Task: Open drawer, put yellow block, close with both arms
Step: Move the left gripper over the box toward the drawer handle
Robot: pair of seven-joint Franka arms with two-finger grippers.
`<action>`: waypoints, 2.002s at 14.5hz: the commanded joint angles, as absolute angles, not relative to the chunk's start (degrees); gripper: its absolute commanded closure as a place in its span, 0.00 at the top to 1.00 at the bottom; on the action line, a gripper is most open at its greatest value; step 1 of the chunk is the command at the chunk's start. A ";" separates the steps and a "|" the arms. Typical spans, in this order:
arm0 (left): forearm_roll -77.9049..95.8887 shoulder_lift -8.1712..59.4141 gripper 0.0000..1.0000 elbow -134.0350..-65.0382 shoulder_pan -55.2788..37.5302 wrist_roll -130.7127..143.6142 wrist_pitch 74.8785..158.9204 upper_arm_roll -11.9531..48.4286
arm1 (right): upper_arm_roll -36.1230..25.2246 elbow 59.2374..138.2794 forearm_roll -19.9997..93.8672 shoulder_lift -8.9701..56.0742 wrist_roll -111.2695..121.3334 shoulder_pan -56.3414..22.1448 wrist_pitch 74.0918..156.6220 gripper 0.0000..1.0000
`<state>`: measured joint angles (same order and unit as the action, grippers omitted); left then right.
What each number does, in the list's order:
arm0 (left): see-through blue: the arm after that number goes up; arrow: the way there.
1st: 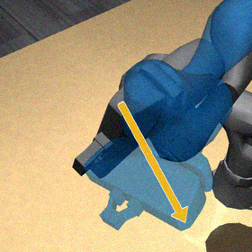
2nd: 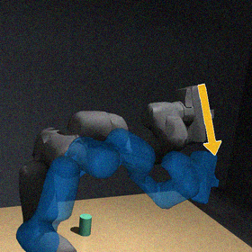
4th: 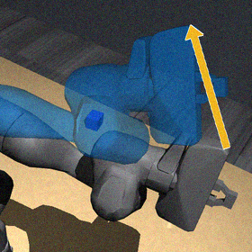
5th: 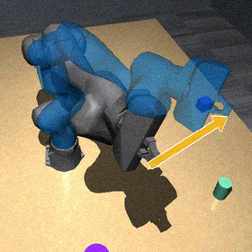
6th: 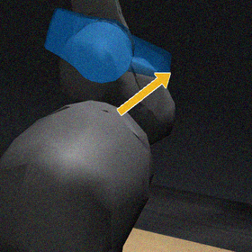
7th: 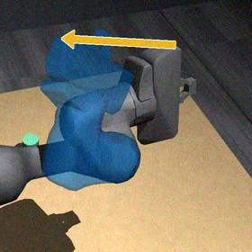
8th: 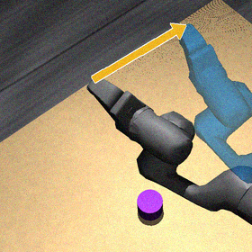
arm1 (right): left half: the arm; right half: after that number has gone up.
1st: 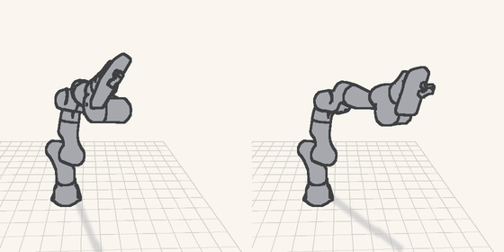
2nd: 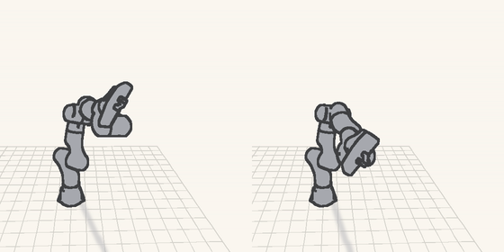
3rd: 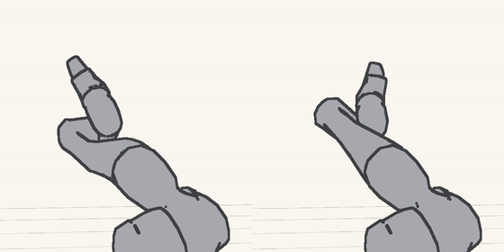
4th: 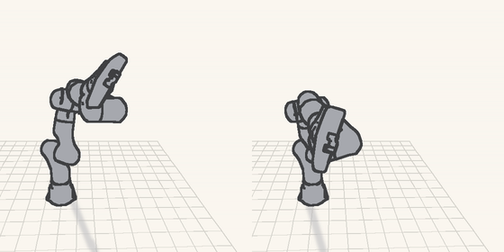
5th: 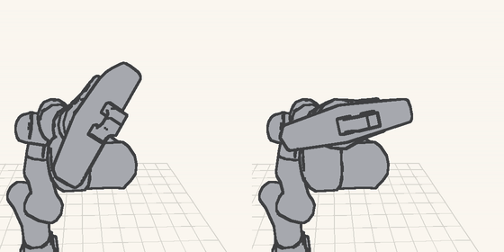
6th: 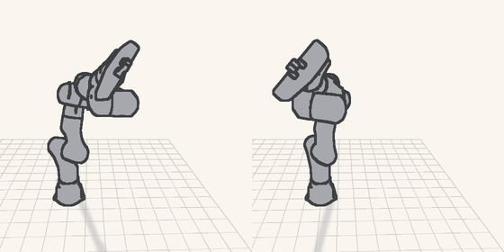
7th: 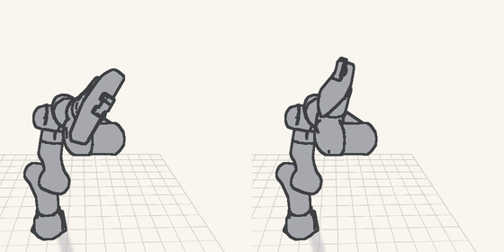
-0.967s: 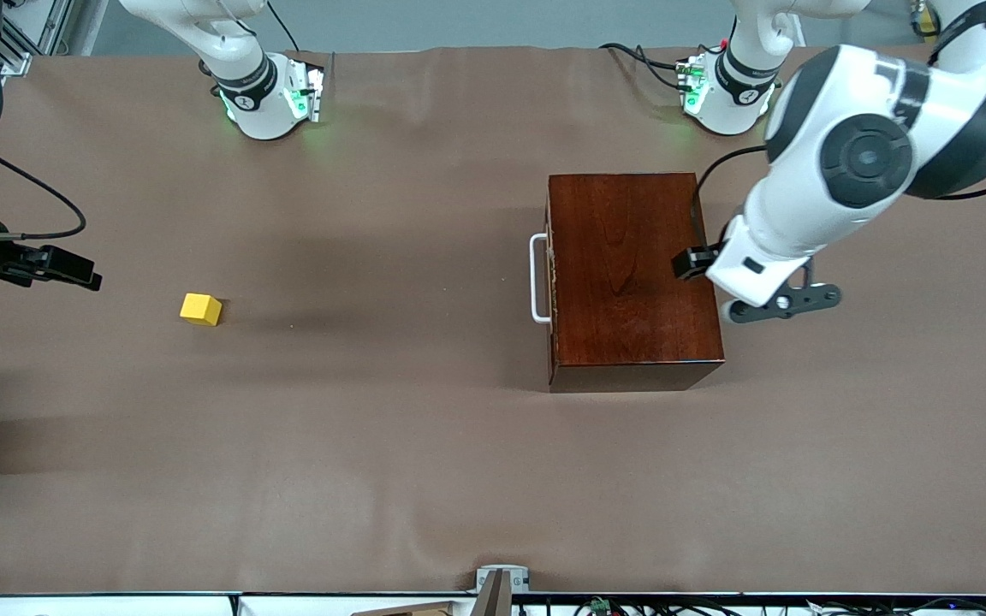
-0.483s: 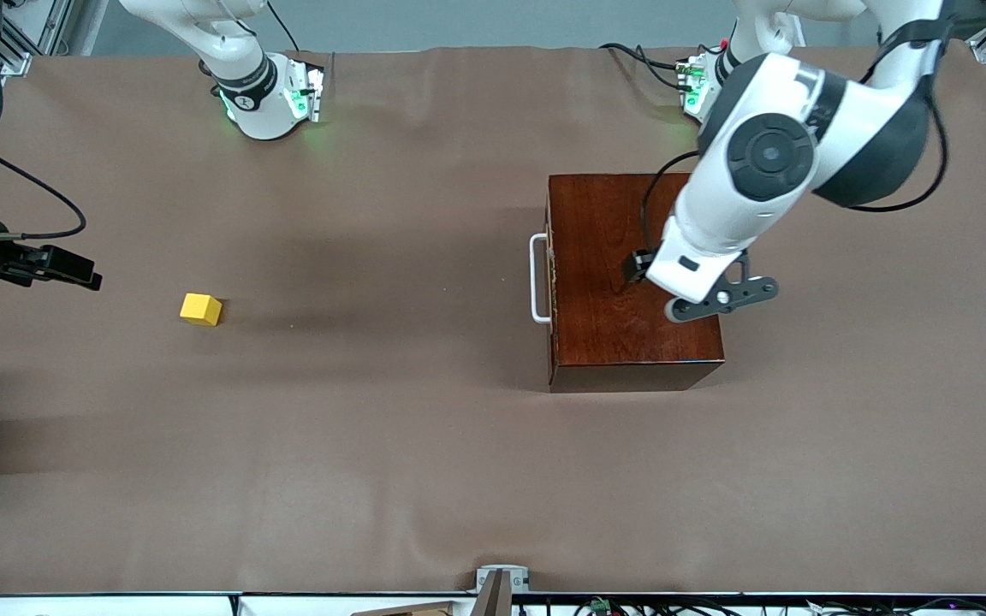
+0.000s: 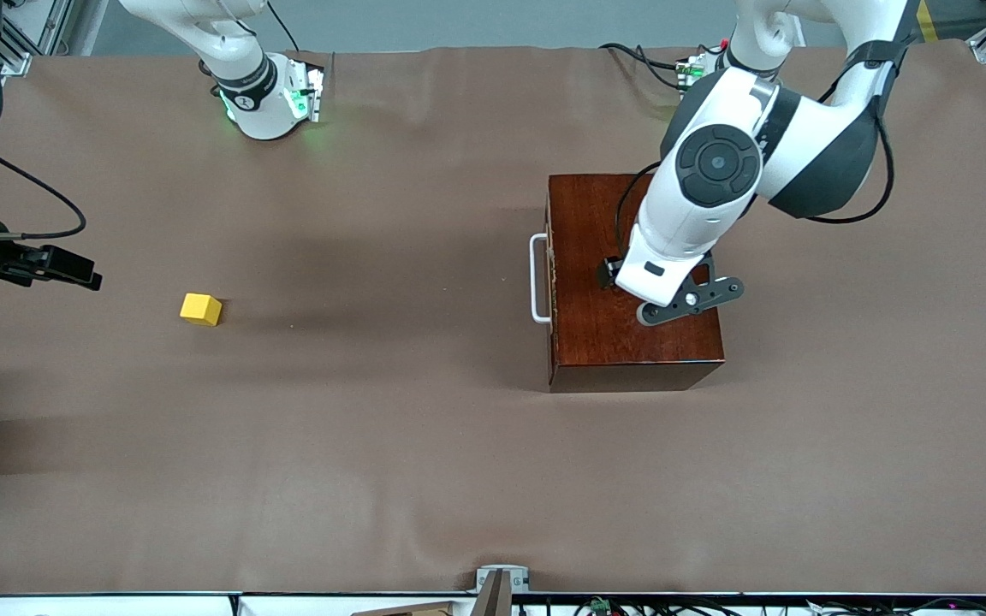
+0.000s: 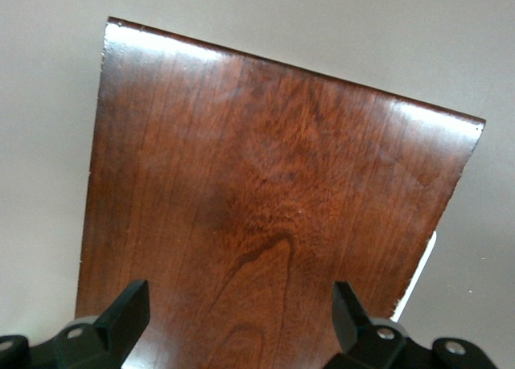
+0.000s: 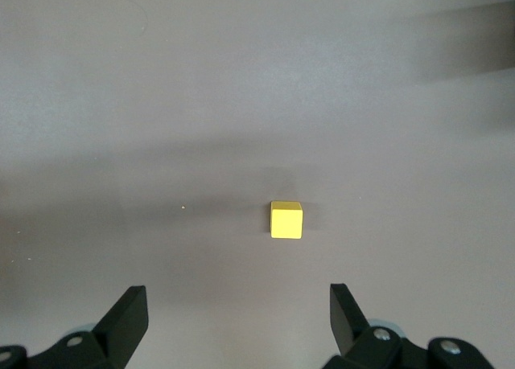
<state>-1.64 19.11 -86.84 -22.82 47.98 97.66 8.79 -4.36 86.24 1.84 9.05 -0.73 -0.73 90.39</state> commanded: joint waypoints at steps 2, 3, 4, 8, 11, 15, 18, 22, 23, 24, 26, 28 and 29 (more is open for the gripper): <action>-3.34 20.39 1.00 -85.25 -24.08 49.83 97.73 8.53 | -3.96 86.22 1.05 8.17 -1.23 -0.44 89.56 1.00; -4.12 20.65 1.00 -85.25 -24.08 50.18 97.73 8.61 | -3.96 86.22 1.05 8.26 -1.32 -0.35 89.56 1.00; -5.09 20.83 1.00 -85.25 -24.69 51.06 97.73 8.70 | -3.96 86.22 1.05 8.26 -1.23 -0.35 89.56 1.00; -5.62 21.62 1.00 -85.25 -25.66 52.65 97.82 8.61 | -3.96 86.22 1.05 8.17 -1.23 -0.44 89.56 1.00; -6.15 22.32 1.00 -85.17 -26.54 53.34 98.61 8.61 | -3.96 86.22 1.05 8.17 -1.23 -0.35 89.56 1.00; -7.03 24.51 1.00 -83.24 -28.91 59.23 100.55 8.70 | -3.96 86.22 1.05 8.17 -1.23 -0.44 89.56 1.00; -7.38 28.47 1.00 -79.11 -32.25 59.50 100.72 8.26 | -3.96 86.22 1.05 8.17 -1.23 -0.44 89.47 1.00; -11.42 32.60 1.00 -76.20 -37.25 59.50 104.84 8.09 | -4.04 86.22 1.05 8.17 -1.23 -0.44 89.47 1.00; -11.69 33.83 1.00 -75.94 -38.92 59.50 106.51 7.74 | -4.04 86.22 1.05 8.17 -1.23 -0.44 89.39 1.00; -12.56 35.23 1.00 -74.81 -40.33 59.76 108.18 7.30 | -4.04 86.22 1.05 8.17 -1.23 -0.44 89.38 1.00; -13.45 37.61 1.00 -73.22 -42.35 61.69 110.47 6.24 | -4.04 86.13 1.05 8.17 -1.23 -0.44 89.38 1.00; -13.45 38.06 1.00 -73.47 -43.24 60.91 109.96 6.59 | -4.04 86.13 1.05 8.17 -1.23 -0.44 89.38 1.00; -13.62 38.14 1.00 -73.65 -43.24 59.86 108.99 6.77 | -4.04 86.13 1.05 8.17 -1.23 -0.44 89.38 1.00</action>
